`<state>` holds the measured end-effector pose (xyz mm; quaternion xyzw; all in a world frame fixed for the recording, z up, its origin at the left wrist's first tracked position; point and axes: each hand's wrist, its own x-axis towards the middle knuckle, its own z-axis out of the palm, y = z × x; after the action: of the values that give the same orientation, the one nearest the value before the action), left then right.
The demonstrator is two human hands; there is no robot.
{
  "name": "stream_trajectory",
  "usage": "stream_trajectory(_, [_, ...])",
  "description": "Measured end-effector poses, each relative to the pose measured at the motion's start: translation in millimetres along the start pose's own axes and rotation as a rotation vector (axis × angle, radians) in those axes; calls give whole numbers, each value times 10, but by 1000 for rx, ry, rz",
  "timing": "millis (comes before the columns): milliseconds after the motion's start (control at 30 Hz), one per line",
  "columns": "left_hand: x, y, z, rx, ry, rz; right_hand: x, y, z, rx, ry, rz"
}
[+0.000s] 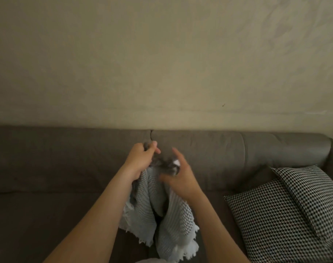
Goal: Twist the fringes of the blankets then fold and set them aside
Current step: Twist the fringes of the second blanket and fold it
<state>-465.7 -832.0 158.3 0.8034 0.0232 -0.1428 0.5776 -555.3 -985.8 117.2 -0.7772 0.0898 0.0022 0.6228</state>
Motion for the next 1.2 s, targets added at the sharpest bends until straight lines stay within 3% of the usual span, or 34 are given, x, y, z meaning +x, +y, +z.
stream_trajectory(67, [-92, 69, 67, 10, -139, 61, 3, -3, 73, -125, -239, -46])
stream_trajectory(167, [-156, 88, 52, 104, -356, 158, 71, -6, 26, -359, -256, -64])
stream_trajectory(267, [-160, 25, 9, 141, -346, 186, 116, -14, -59, -475, -283, -52])
stream_trajectory(367, [-131, -14, 6, 117, -197, 187, 138, -32, -65, -499, -210, -56])
stream_trajectory(500, [-2, -218, -80, 377, -66, 268, 181, -39, -83, -485, -17, -6])
stream_trajectory(567, [32, -356, -124, 398, -74, 254, 195, -24, -89, -460, 63, 25])
stream_trajectory(667, [52, -538, -205, 376, -222, 237, 198, 2, -139, -398, 175, 41])
stream_trajectory(800, [35, -686, -279, 367, -289, 162, 210, -2, -197, -154, 235, 97])
stream_trajectory(933, [57, -803, -299, 405, -297, 53, 222, -84, -288, 416, 91, 226])
stream_trajectory(1000, [73, -883, -301, 311, -283, 12, 195, -167, -345, 659, 27, 342])
stream_trajectory(1100, [-4, -797, -234, 181, -269, -38, 215, -217, -361, 798, 29, 430])
stream_trajectory(1200, [-65, -457, -181, 64, -274, -55, 404, -228, -400, 836, 180, 448])
